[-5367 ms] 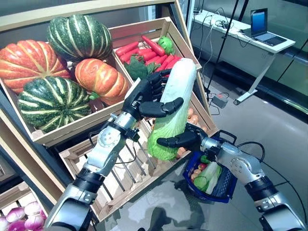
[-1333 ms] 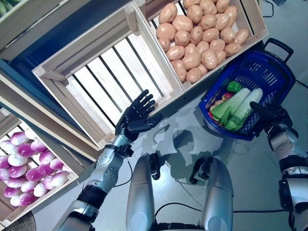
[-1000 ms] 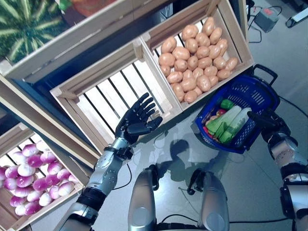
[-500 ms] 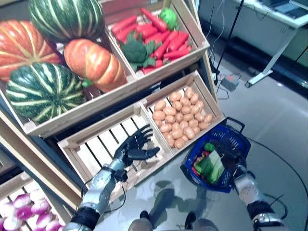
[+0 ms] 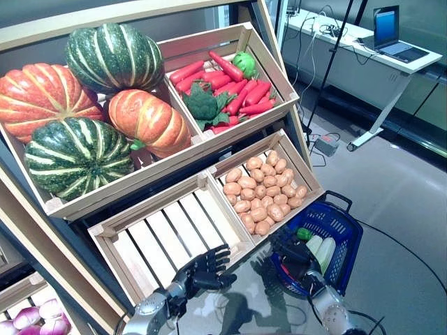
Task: Put vegetables into the basket
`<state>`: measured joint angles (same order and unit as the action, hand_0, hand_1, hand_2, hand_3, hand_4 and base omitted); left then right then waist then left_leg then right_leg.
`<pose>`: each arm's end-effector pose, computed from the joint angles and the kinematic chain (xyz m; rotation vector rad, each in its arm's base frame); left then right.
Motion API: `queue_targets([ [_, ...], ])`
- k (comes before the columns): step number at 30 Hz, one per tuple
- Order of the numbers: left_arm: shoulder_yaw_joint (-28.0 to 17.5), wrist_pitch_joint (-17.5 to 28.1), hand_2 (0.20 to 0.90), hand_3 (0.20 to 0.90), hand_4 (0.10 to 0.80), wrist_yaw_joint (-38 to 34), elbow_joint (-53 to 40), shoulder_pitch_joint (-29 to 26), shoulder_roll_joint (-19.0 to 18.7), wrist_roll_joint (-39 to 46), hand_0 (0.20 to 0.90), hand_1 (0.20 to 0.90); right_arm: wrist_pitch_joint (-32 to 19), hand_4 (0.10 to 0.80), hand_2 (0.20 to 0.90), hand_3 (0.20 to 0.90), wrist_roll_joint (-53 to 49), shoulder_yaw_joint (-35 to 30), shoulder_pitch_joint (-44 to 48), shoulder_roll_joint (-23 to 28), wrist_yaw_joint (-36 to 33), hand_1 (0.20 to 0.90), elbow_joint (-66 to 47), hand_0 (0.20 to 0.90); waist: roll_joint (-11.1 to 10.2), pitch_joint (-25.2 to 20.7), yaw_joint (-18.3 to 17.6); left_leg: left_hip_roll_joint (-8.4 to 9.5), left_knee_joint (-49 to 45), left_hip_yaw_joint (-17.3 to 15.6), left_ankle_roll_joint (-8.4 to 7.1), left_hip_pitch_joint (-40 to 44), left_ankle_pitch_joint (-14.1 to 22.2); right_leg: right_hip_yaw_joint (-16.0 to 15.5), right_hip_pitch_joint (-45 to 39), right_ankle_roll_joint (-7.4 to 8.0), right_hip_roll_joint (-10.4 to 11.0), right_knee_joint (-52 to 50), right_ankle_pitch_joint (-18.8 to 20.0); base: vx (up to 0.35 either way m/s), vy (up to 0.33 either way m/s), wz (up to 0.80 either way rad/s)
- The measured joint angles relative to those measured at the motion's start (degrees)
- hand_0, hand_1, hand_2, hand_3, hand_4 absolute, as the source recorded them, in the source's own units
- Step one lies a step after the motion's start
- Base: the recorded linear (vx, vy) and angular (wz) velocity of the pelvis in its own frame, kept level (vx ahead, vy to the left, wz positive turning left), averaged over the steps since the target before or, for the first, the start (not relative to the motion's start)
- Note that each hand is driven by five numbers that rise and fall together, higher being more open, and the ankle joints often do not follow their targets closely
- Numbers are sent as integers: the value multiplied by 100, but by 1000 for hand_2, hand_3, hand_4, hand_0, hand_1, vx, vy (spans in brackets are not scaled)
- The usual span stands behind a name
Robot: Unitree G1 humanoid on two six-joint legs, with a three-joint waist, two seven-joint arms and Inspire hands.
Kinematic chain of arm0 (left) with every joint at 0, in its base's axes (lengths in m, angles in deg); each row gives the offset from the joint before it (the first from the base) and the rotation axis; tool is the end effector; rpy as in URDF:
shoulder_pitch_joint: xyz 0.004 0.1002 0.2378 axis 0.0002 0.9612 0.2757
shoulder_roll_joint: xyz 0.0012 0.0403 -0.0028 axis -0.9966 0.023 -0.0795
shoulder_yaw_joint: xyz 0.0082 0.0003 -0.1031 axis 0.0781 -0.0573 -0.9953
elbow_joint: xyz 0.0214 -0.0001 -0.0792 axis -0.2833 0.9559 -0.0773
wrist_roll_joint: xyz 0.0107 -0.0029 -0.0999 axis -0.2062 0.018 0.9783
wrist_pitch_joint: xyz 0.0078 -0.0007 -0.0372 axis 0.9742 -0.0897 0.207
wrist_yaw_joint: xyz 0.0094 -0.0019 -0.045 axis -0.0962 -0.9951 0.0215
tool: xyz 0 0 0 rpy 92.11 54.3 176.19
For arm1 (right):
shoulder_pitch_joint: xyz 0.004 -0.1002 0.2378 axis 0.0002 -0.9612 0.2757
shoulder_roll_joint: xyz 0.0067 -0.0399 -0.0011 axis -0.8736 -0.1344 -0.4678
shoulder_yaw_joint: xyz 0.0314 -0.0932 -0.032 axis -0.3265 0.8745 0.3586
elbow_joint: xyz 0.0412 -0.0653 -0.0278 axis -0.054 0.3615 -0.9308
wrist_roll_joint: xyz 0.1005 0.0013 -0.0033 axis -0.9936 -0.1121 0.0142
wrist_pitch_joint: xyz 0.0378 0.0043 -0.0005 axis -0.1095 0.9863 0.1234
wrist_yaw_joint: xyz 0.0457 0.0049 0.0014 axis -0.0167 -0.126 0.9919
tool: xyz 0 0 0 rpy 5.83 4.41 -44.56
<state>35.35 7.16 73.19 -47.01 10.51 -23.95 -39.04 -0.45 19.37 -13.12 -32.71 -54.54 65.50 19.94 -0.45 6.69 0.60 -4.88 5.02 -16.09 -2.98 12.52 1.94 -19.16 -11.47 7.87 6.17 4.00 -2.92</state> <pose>0.1284 0.2130 -0.0677 -0.1995 0.6471 -0.4074 0.1465 -0.1650 -0.0665 0.7960 0.5206 0.0391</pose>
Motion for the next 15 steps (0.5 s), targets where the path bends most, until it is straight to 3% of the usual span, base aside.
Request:
queue_targets([
  [6, 12, -14, 900, 900, 800, -249, 171, 144, 139, -6, 900, 900, 8, 800, 900, 900, 19, 418, -297, -101, 133, 900, -5, 900, -6, -30, -44, 16, 2, 73, 27, -46, -62, -4, 2, 2, 13, 1, 4, -2, 3, 6],
  [15, 0, 14, 900, 900, 800, -558, 169, 289, 252, 27, 900, 900, -475, 800, 900, 900, 485, 523, -404, 95, 133, 900, -218, 900, 147, -72, -87, 46, 3, 269, 47, -187, -145, -31, 3, 0, 19, 104, 66, 9, -6, 10],
])
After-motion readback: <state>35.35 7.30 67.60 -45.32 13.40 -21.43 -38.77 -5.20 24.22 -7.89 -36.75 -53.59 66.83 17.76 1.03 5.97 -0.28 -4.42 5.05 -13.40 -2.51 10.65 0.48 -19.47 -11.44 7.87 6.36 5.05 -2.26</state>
